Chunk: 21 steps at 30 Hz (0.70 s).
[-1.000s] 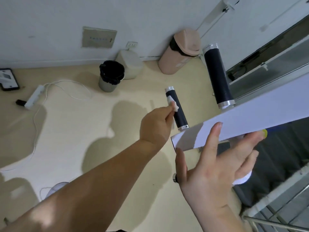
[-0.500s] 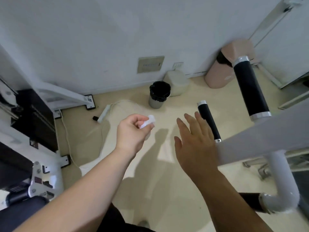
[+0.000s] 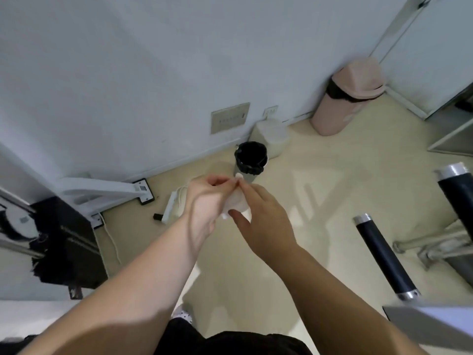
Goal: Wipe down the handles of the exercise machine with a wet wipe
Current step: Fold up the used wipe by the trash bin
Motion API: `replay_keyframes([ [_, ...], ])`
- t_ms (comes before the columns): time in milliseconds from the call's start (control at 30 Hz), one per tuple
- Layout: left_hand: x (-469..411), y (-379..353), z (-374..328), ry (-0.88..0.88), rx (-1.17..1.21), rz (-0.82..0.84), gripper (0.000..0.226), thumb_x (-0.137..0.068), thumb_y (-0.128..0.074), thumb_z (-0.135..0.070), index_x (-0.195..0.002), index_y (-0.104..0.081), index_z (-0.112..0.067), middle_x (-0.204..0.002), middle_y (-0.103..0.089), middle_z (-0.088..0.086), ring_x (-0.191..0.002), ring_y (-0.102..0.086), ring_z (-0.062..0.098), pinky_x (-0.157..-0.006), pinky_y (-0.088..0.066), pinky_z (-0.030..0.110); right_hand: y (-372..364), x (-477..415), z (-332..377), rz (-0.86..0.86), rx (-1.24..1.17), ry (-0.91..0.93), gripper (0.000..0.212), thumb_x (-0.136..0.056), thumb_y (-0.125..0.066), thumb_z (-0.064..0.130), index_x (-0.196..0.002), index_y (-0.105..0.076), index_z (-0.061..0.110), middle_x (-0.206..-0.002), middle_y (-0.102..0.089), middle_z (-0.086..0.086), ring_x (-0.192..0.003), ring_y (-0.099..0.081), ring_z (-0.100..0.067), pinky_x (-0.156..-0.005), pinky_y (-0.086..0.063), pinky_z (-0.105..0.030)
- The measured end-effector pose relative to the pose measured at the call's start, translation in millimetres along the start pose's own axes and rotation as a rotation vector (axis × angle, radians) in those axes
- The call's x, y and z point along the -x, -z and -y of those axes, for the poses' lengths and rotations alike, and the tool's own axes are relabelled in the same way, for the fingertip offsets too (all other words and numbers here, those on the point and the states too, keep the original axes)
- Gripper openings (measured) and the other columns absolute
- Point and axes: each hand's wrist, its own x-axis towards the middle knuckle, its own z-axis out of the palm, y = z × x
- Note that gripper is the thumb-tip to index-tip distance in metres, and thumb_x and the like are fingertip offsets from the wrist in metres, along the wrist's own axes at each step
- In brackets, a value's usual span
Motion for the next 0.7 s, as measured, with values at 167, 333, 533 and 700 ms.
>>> replay_keyframes([
  [167,-55.9,9.5,-37.5,0.016,-0.044,0.150,0.014,-0.092,-0.071,-0.016,-0.081,-0.079,-0.012,-0.079,-0.075,0.004,-0.075,-0.069,0.019,-0.069,-0.055,0.035,-11.9,-66.0,3.2,-0.135,-0.203,-0.135,0.047,-0.094,-0.070,0.027,-0.139,-0.060,0.020,-0.119,-0.068,0.004,-0.104,-0.064,-0.017,-0.090,-0.054,-0.035],
  [333,-112.9,8.2,-57.6,0.038,-0.184,0.299,0.008,-0.091,-0.071,-0.019,-0.093,-0.079,-0.019,-0.088,-0.076,0.000,-0.083,-0.065,0.016,-0.075,-0.048,0.031,-13.5,-130.2,-19.3,-0.183,-0.300,-0.222,0.024,-0.093,-0.072,0.022,-0.116,-0.075,0.020,-0.099,-0.074,0.004,-0.089,-0.066,-0.018,-0.084,-0.055,-0.041],
  [533,-196.9,-22.0,-61.7,0.023,-0.285,0.346,0.020,-0.087,-0.079,-0.022,-0.106,-0.077,-0.021,-0.102,-0.078,-0.005,-0.100,-0.070,0.016,-0.081,-0.050,0.033,-20.2,-220.7,-68.5,-0.111,-0.356,-0.275,0.011,-0.087,-0.079,0.025,-0.094,-0.076,0.016,-0.093,-0.072,0.002,-0.087,-0.066,-0.019,-0.082,-0.056,-0.040],
  [700,-263.8,-65.6,-66.0,0.025,-0.286,0.274,0.012,-0.087,-0.078,-0.013,-0.099,-0.077,-0.013,-0.092,-0.078,0.002,-0.085,-0.070,0.016,-0.075,-0.055,0.032,-11.4,-287.5,-115.6,-0.046,-0.335,-0.298,0.010,-0.084,-0.079,0.020,-0.092,-0.074,0.015,-0.073,-0.064,0.014,-0.067,-0.058,-0.001,-0.063,-0.044,-0.016],
])
